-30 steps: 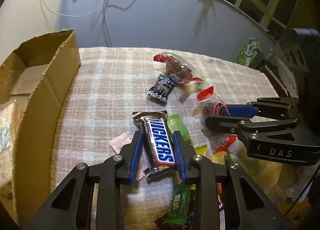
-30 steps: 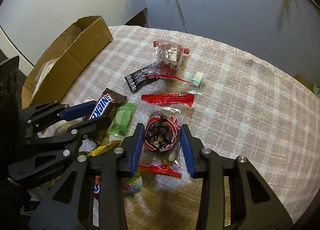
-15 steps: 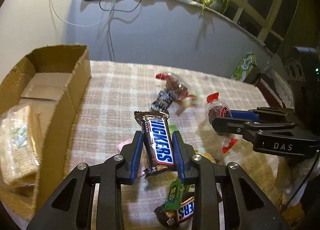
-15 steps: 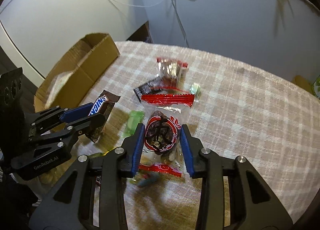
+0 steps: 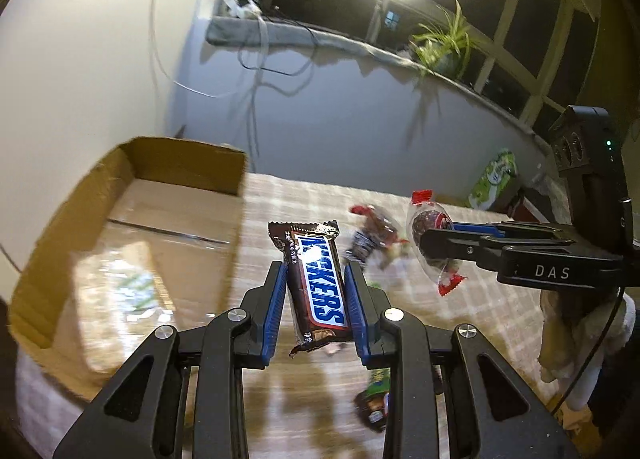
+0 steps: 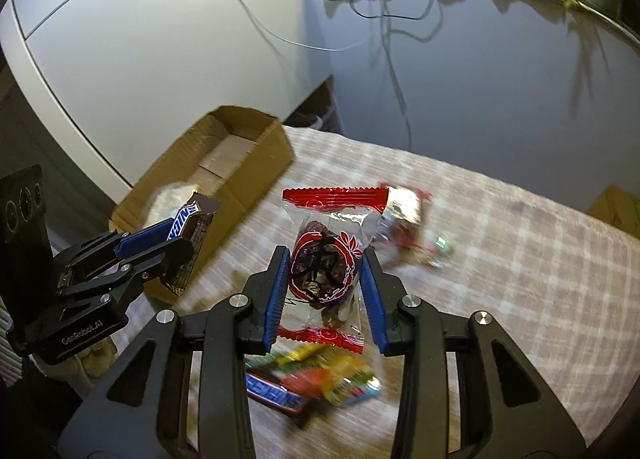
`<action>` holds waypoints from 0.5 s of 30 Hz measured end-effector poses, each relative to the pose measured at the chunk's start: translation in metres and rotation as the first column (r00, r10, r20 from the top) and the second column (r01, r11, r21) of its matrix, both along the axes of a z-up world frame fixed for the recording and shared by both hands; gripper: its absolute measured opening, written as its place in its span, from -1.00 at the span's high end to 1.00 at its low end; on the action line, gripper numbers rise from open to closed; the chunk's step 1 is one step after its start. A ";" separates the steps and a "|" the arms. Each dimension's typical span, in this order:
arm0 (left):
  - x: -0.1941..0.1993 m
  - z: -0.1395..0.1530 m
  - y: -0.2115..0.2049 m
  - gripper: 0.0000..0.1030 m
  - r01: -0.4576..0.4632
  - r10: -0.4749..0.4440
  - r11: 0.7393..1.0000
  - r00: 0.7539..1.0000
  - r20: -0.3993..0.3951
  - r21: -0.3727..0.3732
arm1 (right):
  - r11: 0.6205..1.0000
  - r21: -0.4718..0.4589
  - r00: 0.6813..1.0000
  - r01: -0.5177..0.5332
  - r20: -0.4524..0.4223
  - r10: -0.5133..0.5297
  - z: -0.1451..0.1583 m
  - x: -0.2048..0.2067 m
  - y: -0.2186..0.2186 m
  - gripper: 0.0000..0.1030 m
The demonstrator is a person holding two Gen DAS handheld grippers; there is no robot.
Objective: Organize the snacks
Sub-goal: 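Carry both snacks to the box and release them inside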
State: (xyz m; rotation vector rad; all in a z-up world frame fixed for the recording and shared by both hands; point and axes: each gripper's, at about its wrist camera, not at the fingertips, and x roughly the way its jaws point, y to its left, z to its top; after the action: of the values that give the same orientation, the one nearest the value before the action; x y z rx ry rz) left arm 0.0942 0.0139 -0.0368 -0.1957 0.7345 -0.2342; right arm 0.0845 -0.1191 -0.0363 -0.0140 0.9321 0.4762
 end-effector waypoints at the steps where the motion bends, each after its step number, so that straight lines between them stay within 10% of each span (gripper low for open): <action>1: -0.002 0.001 0.007 0.45 -0.014 0.014 1.000 1.000 0.005 0.000 | 1.000 0.002 1.000 -0.011 0.004 0.011 0.002 0.002 0.007 0.28; 15: -0.023 0.001 0.090 0.45 -0.183 0.183 0.983 0.983 0.018 0.000 | 0.992 0.016 0.993 -0.122 -0.007 0.122 -0.002 0.035 0.105 0.28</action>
State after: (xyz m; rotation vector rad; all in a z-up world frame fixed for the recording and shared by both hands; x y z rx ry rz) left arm 0.0711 0.1037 -0.0355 -0.2579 0.6941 -0.0603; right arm 0.1191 -0.0138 -0.0381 -0.0556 0.9392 0.5968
